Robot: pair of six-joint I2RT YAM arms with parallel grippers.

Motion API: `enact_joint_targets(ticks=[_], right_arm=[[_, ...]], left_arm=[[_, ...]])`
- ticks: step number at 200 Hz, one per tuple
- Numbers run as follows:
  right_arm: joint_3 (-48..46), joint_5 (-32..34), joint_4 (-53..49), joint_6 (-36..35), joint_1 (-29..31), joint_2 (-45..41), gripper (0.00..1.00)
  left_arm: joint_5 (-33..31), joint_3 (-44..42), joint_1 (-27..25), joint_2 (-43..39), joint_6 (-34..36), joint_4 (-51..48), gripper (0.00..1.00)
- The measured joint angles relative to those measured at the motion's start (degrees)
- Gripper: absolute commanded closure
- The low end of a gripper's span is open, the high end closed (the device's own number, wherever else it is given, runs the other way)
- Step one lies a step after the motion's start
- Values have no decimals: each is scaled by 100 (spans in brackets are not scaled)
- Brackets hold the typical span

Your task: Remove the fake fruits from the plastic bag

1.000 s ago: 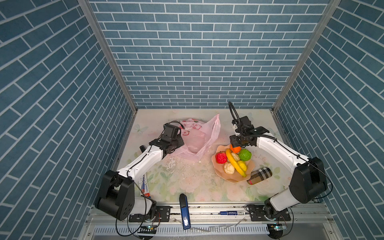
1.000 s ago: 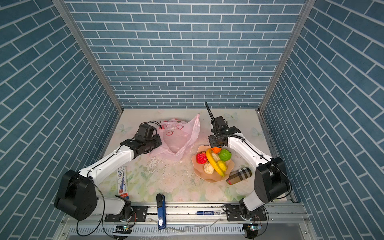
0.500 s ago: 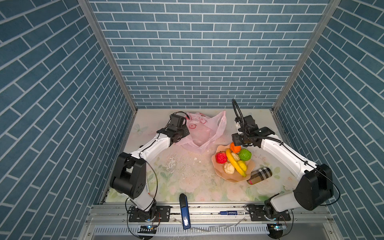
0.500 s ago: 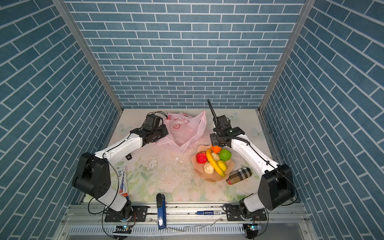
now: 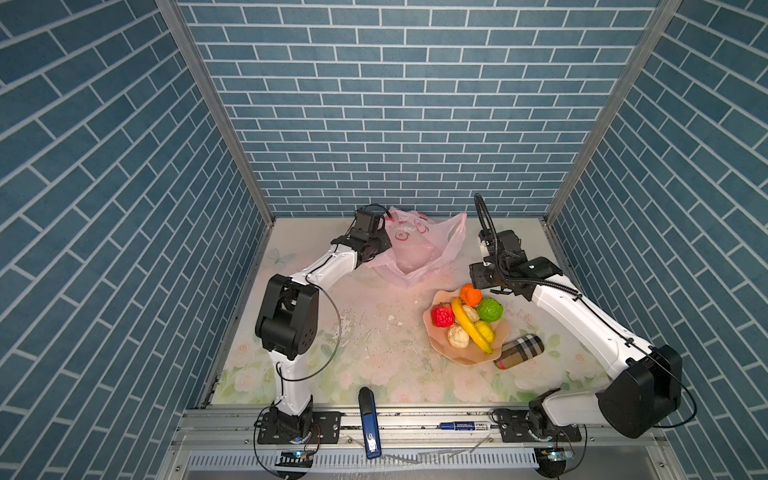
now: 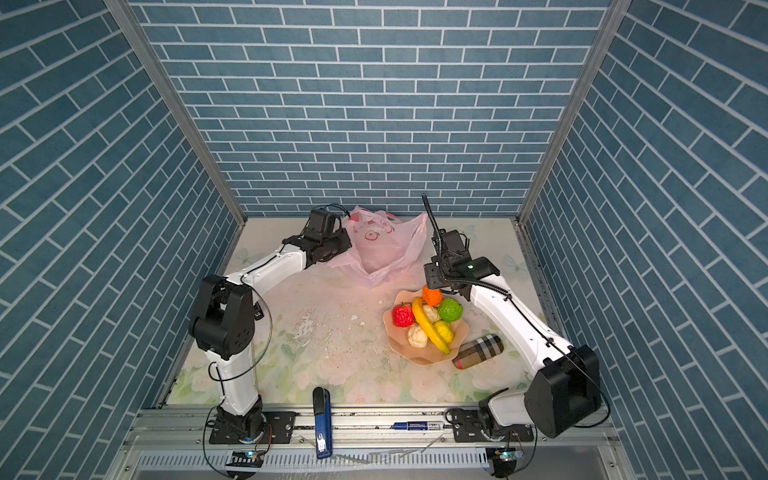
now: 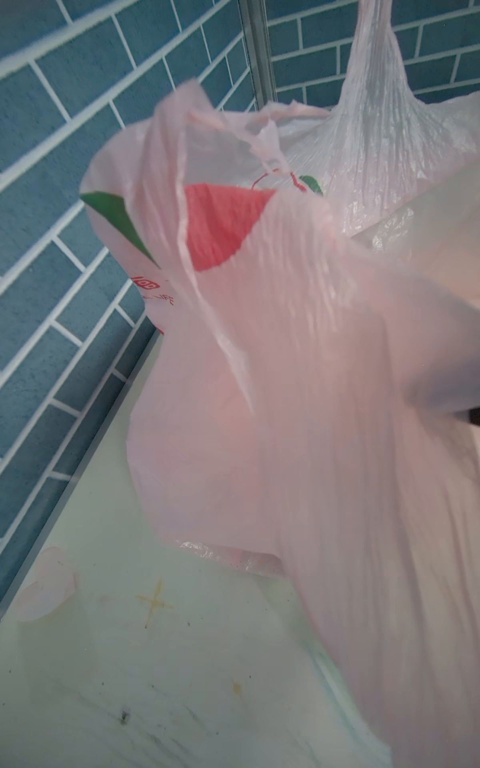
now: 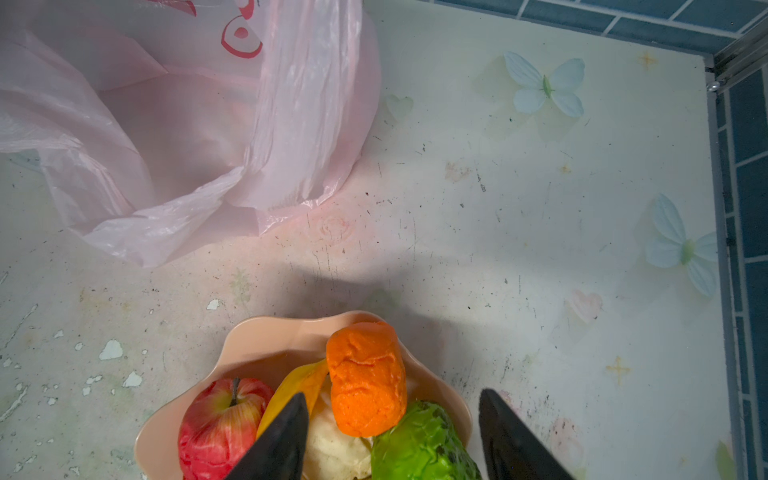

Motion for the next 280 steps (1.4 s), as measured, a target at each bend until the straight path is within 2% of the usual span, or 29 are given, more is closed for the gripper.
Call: enact_joint_targets(ticks=[21, 70, 116, 200, 234, 245, 250, 266, 280], right_arm=[[-48, 50, -7, 44, -11, -42, 34], [-164, 122, 22, 146, -28, -168, 34], [-238, 109, 138, 223, -37, -289, 33], [-544, -92, 702, 446, -42, -345, 32], [-562, -175, 890, 507, -48, -367, 19], [-577, -190, 931, 538, -48, -402, 16], [-586, -192, 942, 546, -48, -426, 9], [-601, -201, 966, 575, -55, -505, 2], [-614, -192, 988, 586, -59, -577, 1]], left_arm=[[39, 297, 26, 258, 7, -4, 89], [173, 612, 52, 446, 35, -46, 56], [175, 560, 55, 197, 96, -184, 39], [-302, -907, 127, -1744, 299, -413, 18], [-732, -1635, 140, -2765, 468, -673, 1], [-918, -1847, 149, -3167, 522, -776, 1], [-1010, -1947, 155, -3359, 542, -817, 1], [-1314, -2288, 184, -3971, 612, -909, 1], [-1609, -2634, 221, -4505, 649, -1003, 1]])
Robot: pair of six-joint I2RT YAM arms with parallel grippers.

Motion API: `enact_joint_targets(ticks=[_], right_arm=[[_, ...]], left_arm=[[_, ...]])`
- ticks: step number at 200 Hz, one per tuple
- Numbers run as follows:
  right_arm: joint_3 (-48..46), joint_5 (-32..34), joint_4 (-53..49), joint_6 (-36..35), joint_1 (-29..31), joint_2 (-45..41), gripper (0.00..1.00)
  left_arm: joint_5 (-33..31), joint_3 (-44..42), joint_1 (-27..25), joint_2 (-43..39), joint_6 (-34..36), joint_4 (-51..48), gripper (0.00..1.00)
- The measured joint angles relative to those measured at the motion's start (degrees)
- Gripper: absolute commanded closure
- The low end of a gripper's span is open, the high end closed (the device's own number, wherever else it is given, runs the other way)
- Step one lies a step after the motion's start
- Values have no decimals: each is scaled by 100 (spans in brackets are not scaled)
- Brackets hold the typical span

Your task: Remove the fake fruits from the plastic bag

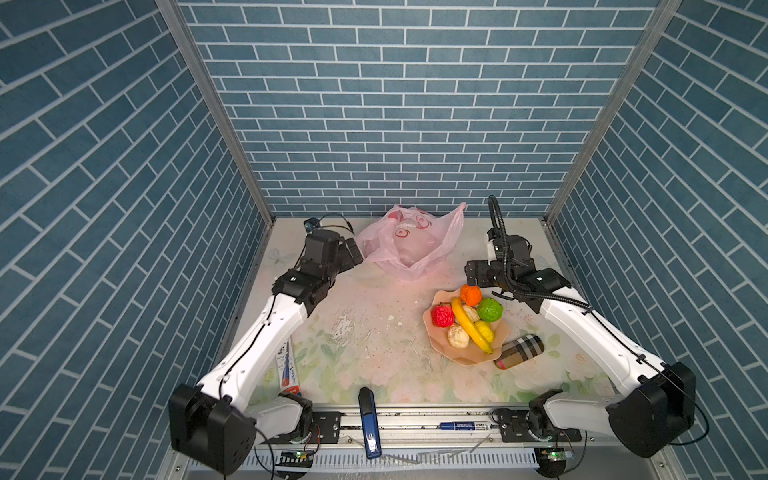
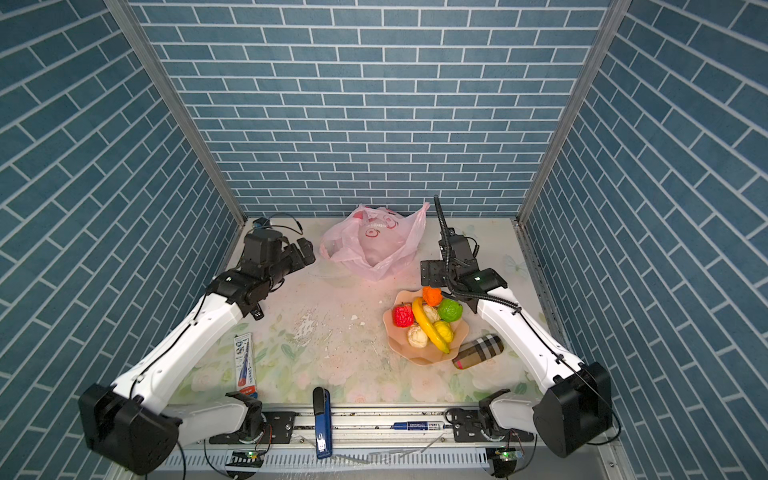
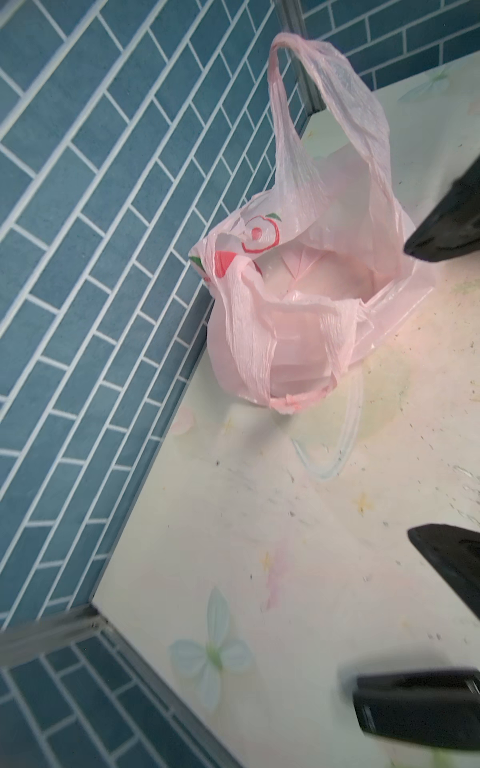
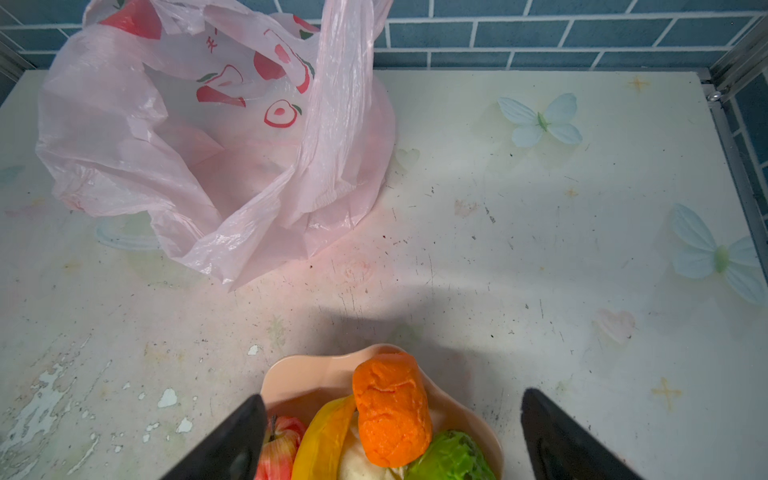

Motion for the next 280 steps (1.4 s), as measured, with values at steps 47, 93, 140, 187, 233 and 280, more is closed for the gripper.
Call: enact_joint_targets(ticks=[47, 93, 140, 187, 233, 280], right_arm=[[-337, 229, 256, 9, -24, -313, 1], [-946, 634, 763, -44, -94, -734, 1], [-1637, 1263, 1408, -302, -179, -1165, 1], [-1974, 1733, 1823, -402, -380, -1239, 1], [-2542, 2072, 2131, -398, -756, -1239, 1], [-2898, 2179, 2588, -398, -1193, -1239, 1]], left_arm=[[-1182, -1204, 70, -1246, 61, -348, 1], [-2575, -1832, 94, -1976, 114, -584, 1], [-3648, -2940, 109, -2116, 754, 413, 1], [-3609, -4063, 442, -1207, 2100, 2850, 1], [-2610, -4345, 1235, -162, 2756, 4758, 1], [-1574, -4433, 1534, 739, 3296, 6030, 1]])
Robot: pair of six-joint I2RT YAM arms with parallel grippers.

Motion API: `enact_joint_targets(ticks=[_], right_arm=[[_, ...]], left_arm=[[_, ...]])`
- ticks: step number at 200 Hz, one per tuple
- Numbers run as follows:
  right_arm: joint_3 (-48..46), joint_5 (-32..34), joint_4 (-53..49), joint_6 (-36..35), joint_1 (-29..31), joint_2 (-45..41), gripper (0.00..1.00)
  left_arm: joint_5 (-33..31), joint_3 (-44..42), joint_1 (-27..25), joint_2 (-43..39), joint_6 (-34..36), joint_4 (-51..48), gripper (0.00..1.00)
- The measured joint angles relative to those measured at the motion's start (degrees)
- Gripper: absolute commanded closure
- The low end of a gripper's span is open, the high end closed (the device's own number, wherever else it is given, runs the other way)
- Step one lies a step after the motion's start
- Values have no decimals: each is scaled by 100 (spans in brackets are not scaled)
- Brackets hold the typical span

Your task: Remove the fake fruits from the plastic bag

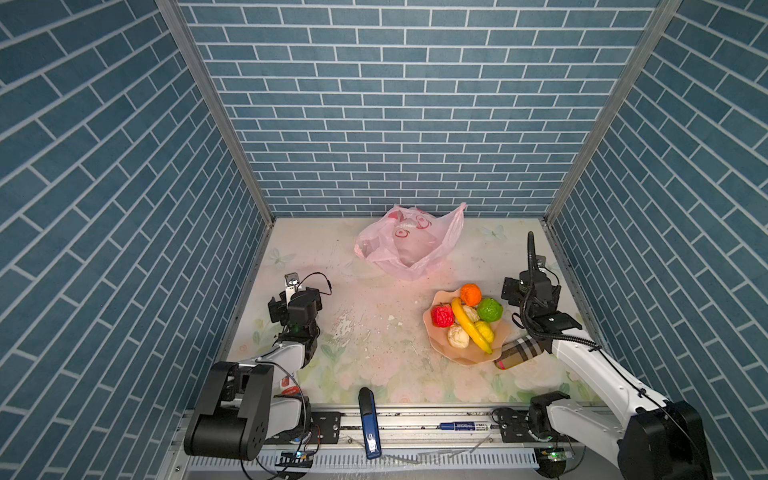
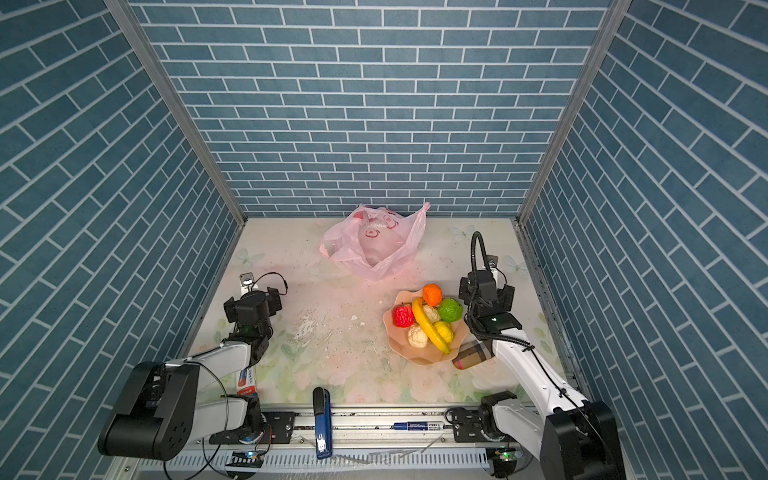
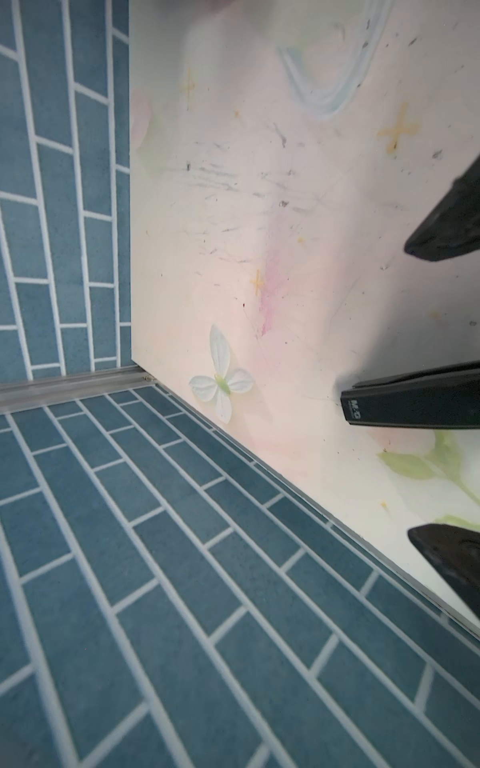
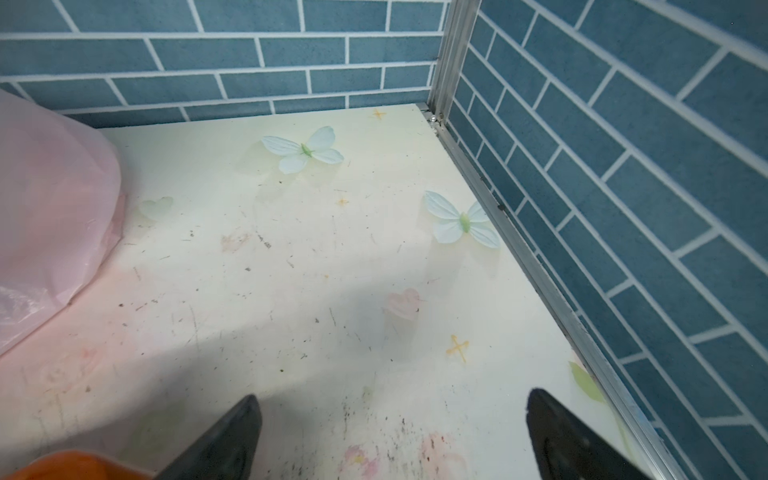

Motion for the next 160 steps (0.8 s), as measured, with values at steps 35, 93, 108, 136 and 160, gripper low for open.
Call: enact_joint_targets(ticks=[35, 93, 108, 136, 160], right_arm=[[-46, -9, 254, 0, -354, 7, 1], [-232, -133, 702, -114, -776, 184, 1], [-348, -160, 909, -181, -881, 284, 1], [-669, -223, 1513, -264, -1128, 463, 1], [-907, -308, 2052, -319, -1333, 710, 1]], left_arm=[[791, 168, 146, 341, 164, 354, 1], [1445, 59, 267, 1128, 188, 1403, 1], [1534, 48, 291, 1263, 190, 1589, 1], [1644, 44, 295, 1294, 190, 1679, 1], [1683, 46, 297, 1294, 190, 1676, 1]])
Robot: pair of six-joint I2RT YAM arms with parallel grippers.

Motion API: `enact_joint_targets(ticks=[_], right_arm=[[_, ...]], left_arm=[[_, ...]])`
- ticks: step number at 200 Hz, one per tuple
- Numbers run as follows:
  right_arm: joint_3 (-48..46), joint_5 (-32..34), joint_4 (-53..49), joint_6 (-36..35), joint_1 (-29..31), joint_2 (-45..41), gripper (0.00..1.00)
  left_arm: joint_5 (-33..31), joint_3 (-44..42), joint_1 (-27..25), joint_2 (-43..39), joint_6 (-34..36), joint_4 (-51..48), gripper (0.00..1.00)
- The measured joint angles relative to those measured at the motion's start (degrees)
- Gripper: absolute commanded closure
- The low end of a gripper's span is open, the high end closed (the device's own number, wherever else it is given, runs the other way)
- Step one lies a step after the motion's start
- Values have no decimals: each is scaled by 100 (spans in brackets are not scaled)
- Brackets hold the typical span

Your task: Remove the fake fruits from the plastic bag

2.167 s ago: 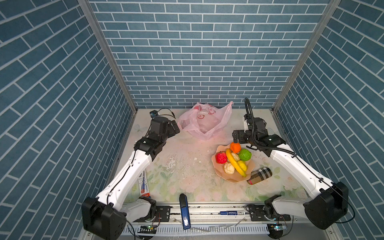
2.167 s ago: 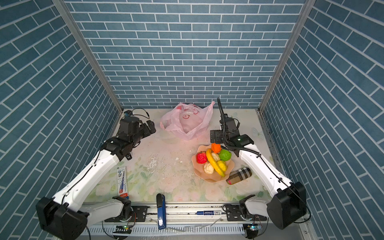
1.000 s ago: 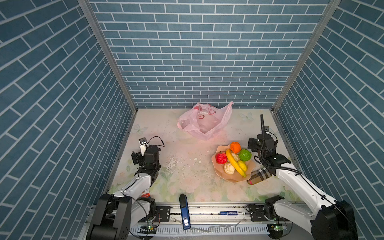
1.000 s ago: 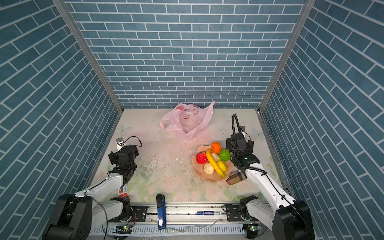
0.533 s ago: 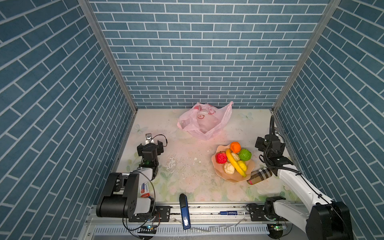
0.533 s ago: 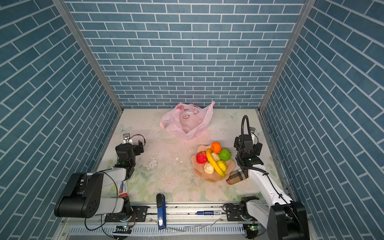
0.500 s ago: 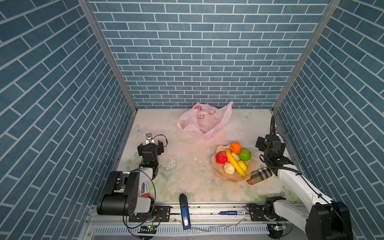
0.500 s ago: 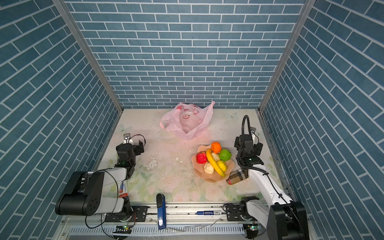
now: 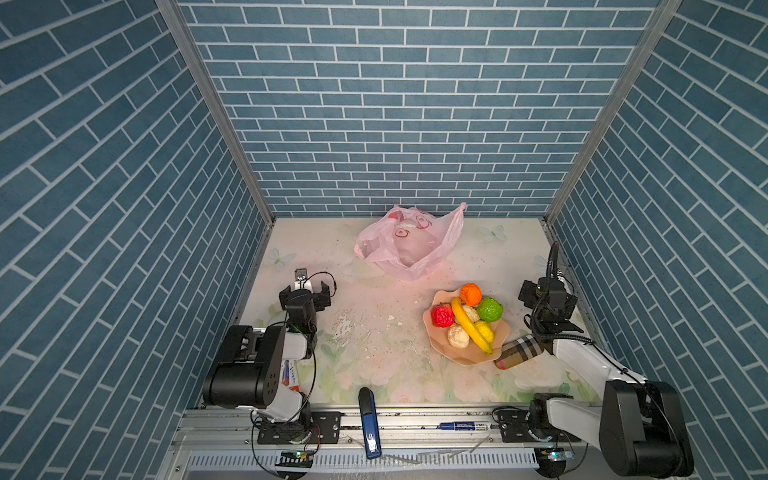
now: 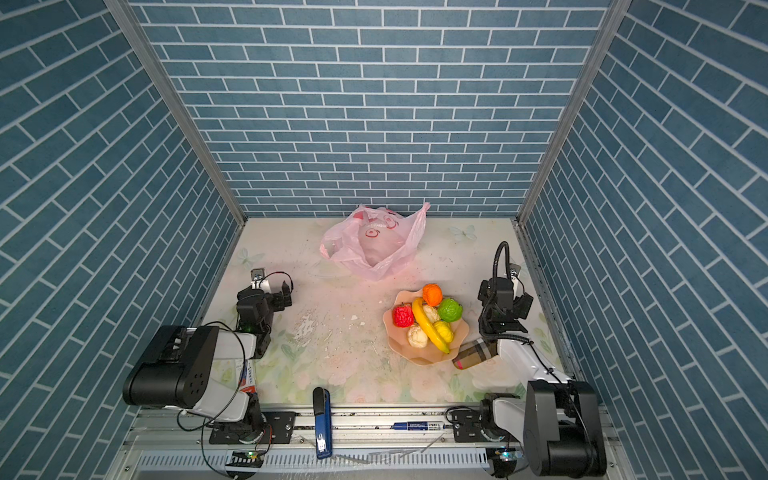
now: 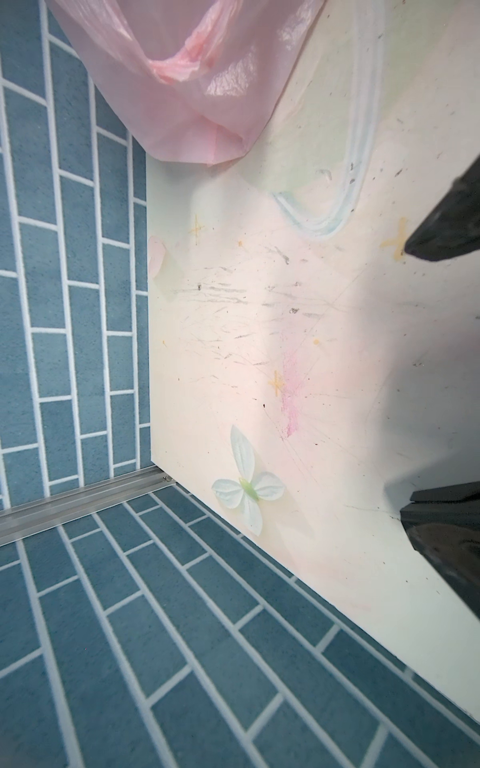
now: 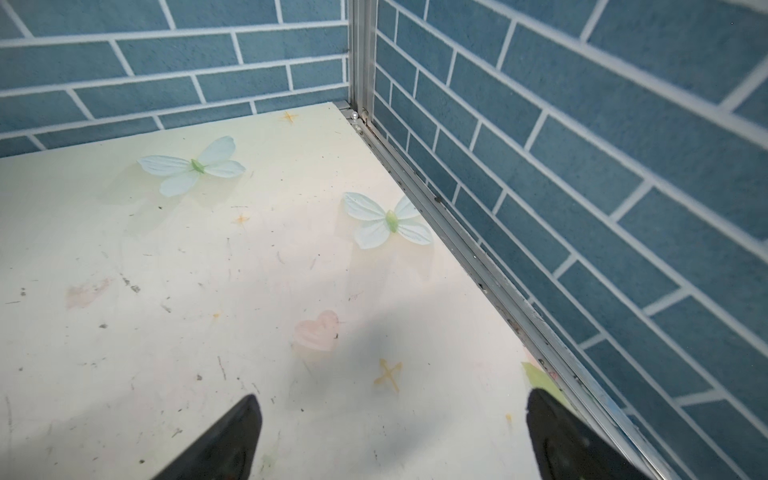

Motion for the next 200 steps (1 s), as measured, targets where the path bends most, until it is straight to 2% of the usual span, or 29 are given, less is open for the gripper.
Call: enact_joint_targets(ticks=[85, 200], right_arm=[[-96, -402, 1292, -76, -306, 907, 1], [-437, -708, 2599, -76, -393, 1495, 1]], left_arm=[[39, 162, -4, 0, 7, -173, 1], [13, 190, -17, 0, 66, -188, 1]])
